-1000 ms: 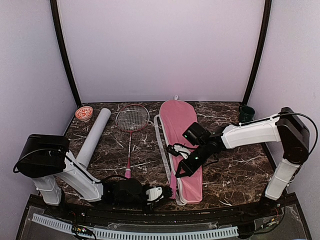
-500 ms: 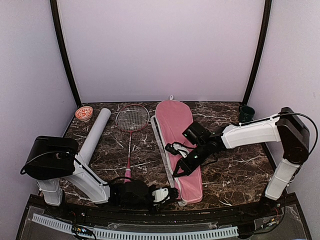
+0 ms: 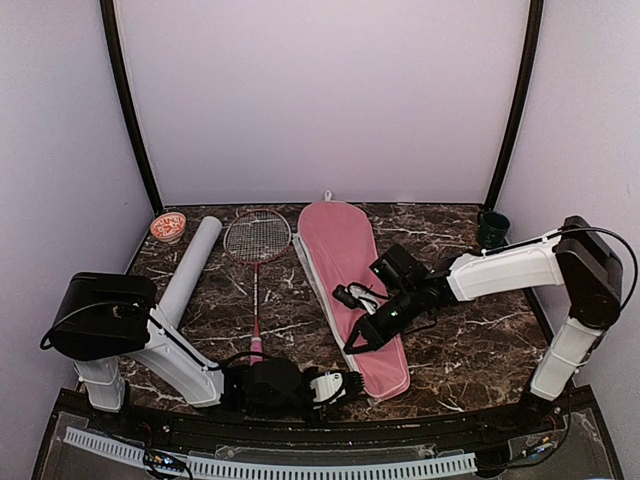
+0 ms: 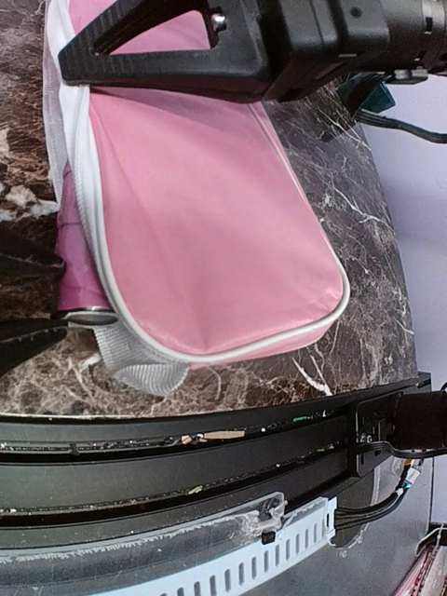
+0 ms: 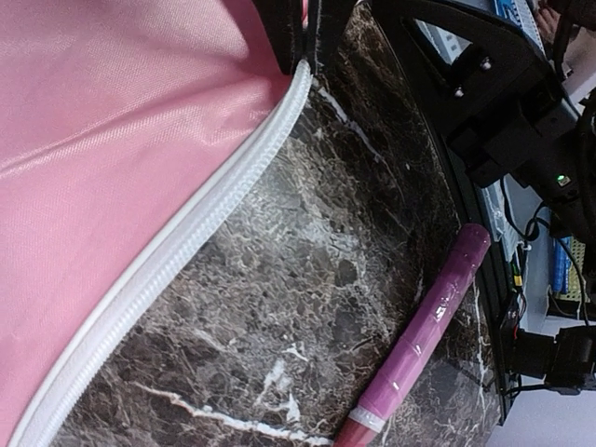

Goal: Pack up the badminton gear

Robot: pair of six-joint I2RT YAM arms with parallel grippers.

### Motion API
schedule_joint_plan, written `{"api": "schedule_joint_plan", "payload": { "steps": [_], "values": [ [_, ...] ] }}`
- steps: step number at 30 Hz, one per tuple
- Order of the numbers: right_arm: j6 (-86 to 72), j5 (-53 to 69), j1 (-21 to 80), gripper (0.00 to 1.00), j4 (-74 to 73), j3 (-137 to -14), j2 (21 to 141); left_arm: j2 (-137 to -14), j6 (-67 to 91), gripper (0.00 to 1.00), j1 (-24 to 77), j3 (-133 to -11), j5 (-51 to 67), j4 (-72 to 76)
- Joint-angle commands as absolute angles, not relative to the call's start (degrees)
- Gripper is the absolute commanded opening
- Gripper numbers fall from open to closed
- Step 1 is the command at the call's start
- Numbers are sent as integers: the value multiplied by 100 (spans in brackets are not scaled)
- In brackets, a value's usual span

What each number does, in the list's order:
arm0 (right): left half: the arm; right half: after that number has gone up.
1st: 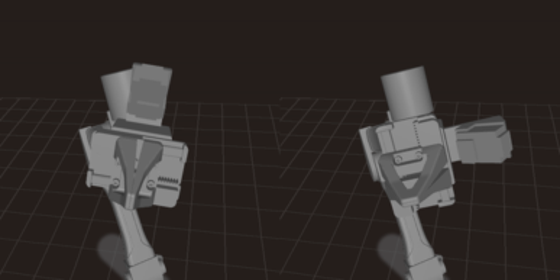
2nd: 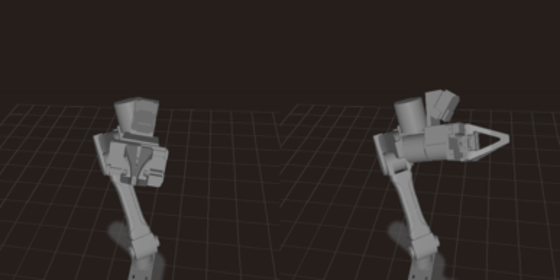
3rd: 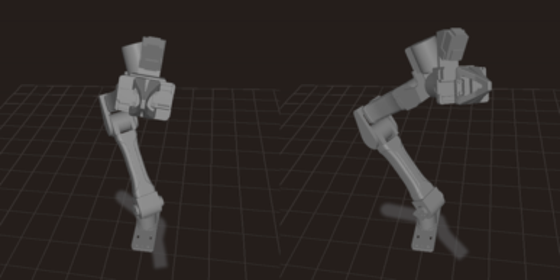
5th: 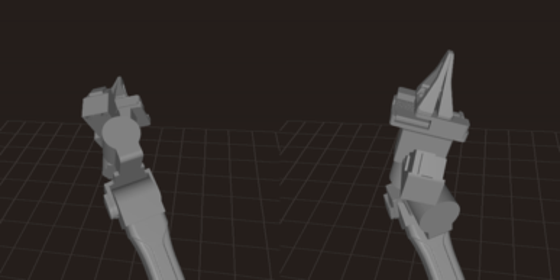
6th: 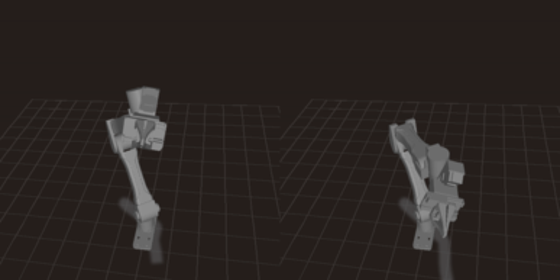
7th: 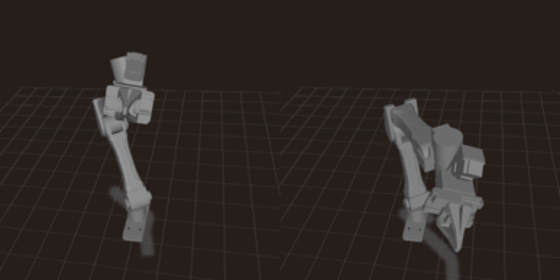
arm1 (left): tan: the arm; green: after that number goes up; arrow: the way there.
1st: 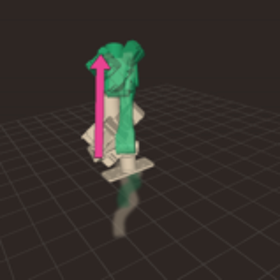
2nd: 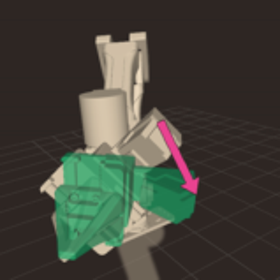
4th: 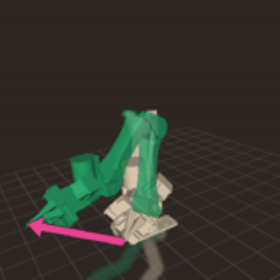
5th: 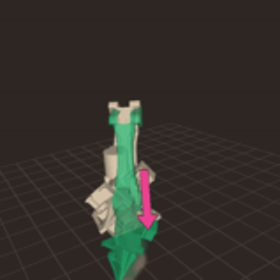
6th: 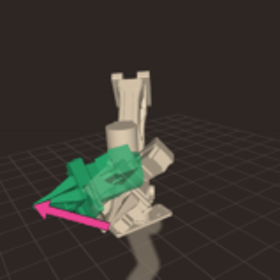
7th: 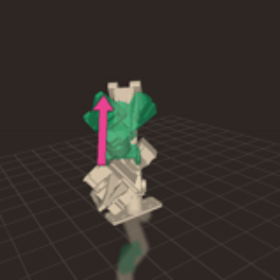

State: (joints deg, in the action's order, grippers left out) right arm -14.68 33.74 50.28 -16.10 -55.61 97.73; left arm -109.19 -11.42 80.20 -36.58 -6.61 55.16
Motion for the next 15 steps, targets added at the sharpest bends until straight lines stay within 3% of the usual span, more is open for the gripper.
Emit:
{"api": "schedule_joint_plan", "payload": {
  "steps": [1, 15],
  "values": [
    [-1696, 3796, 5050, 0, -1409, -5304, 9783, -10692, -1136, 16, 7954, -3673, -1140, 6209],
    [-2037, 3962, 5041, 0, -1153, -5257, 9326, -11156, -920, 16, 7952, -3825, -969, 6232]
  ]
}}
